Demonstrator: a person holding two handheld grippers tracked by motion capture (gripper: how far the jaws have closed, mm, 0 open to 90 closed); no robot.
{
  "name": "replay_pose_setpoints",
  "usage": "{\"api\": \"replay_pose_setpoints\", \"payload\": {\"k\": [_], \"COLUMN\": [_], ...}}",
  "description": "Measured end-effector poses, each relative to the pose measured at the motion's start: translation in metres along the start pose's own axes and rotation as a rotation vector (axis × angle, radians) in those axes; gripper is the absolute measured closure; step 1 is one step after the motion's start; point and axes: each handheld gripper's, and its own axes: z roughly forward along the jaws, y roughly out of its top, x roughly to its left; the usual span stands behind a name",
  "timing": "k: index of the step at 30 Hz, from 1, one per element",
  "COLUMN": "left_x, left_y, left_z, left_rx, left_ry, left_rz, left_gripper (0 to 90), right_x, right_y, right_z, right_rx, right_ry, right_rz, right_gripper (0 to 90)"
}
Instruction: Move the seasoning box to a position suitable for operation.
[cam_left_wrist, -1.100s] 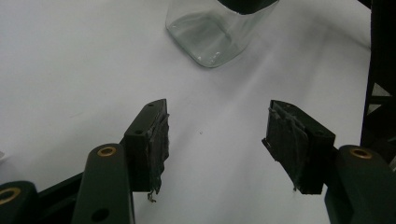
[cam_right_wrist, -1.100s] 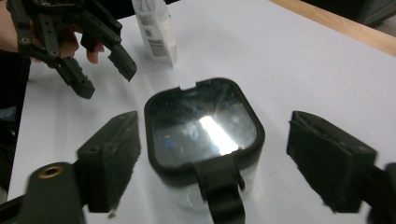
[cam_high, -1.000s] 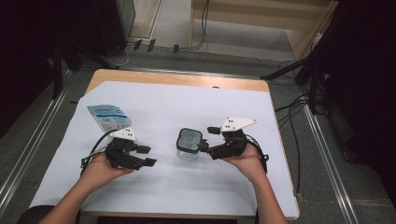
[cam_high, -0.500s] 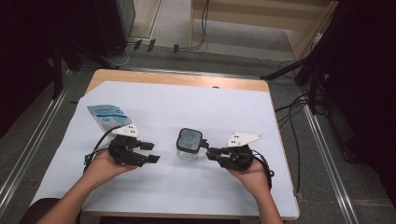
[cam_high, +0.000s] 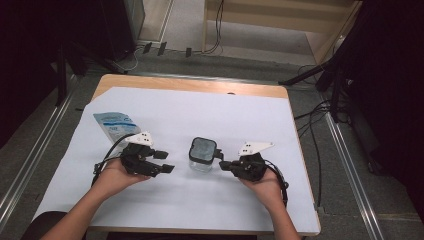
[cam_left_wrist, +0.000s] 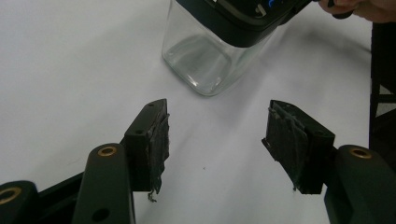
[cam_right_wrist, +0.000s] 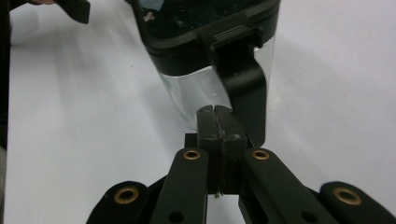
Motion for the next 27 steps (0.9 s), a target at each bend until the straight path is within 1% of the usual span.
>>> {"api": "replay_pose_setpoints", "payload": {"k": [2, 4, 7, 12, 16, 18, 19, 20, 21, 23, 24, 26, 27], "left_x": [0.0, -0.001, -0.001, -0.001, -0.001, -0.001, -0.001, -0.001, -0.002, -0.005, -0.006, -0.007, -0.007], "left_y": [0.0, 0.0, -0.001, -0.001, -0.001, -0.001, -0.001, -0.001, 0.0, 0.001, 0.002, 0.004, 0.007], "left_z": [0.0, -0.001, -0.002, -0.002, -0.002, -0.002, -0.002, -0.002, -0.002, -0.003, -0.003, -0.002, -0.002], "left_rx": [-0.003, -0.006, -0.006, -0.015, -0.016, -0.023, -0.025, -0.025, -0.024, -0.02, -0.024, -0.033, -0.031], "left_ry": [0.001, -0.003, 0.004, 0.0, -0.002, -0.011, -0.015, -0.023, -0.027, -0.025, -0.032, -0.05, -0.053], "left_rz": [-0.004, -0.007, -0.001, 0.001, 0.008, 0.007, 0.013, 0.014, 0.023, 0.054, 0.059, 0.059, 0.068], "left_gripper": [40.4, 40.2, 39.9, 39.3, 39.1, 38.4, 37.9, 37.9, 38.0, 37.9, 37.6, 36.2, 35.5], "right_x": [-0.003, -0.006, -0.007, -0.01, -0.01, -0.01, -0.008, -0.008, -0.006, -0.003, -0.002, -0.001, 0.0], "right_y": [0.0, 0.0, 0.001, 0.002, 0.003, 0.003, 0.003, 0.003, 0.003, 0.003, 0.003, 0.002, 0.001], "right_z": [0.001, 0.0, 0.0, 0.0, -0.003, -0.007, -0.014, -0.014, -0.016, -0.023, -0.024, -0.027, -0.029], "right_rx": [-0.001, -0.005, -0.006, -0.004, -0.019, -0.025, -0.029, -0.029, -0.03, -0.042, -0.047, -0.049, -0.055], "right_ry": [0.002, -0.008, -0.009, -0.017, -0.012, 0.01, 0.011, 0.011, 0.011, -0.009, -0.015, -0.014, -0.025], "right_rz": [0.007, 0.013, 0.017, 0.024, 0.026, 0.037, 0.025, 0.025, 0.018, -0.011, -0.015, -0.008, -0.014], "right_gripper": [90.0, 90.0, 90.0, 90.0, 89.6, 81.9, 75.1, 75.1, 72.2, 67.0, 66.2, 65.5, 64.1]}}
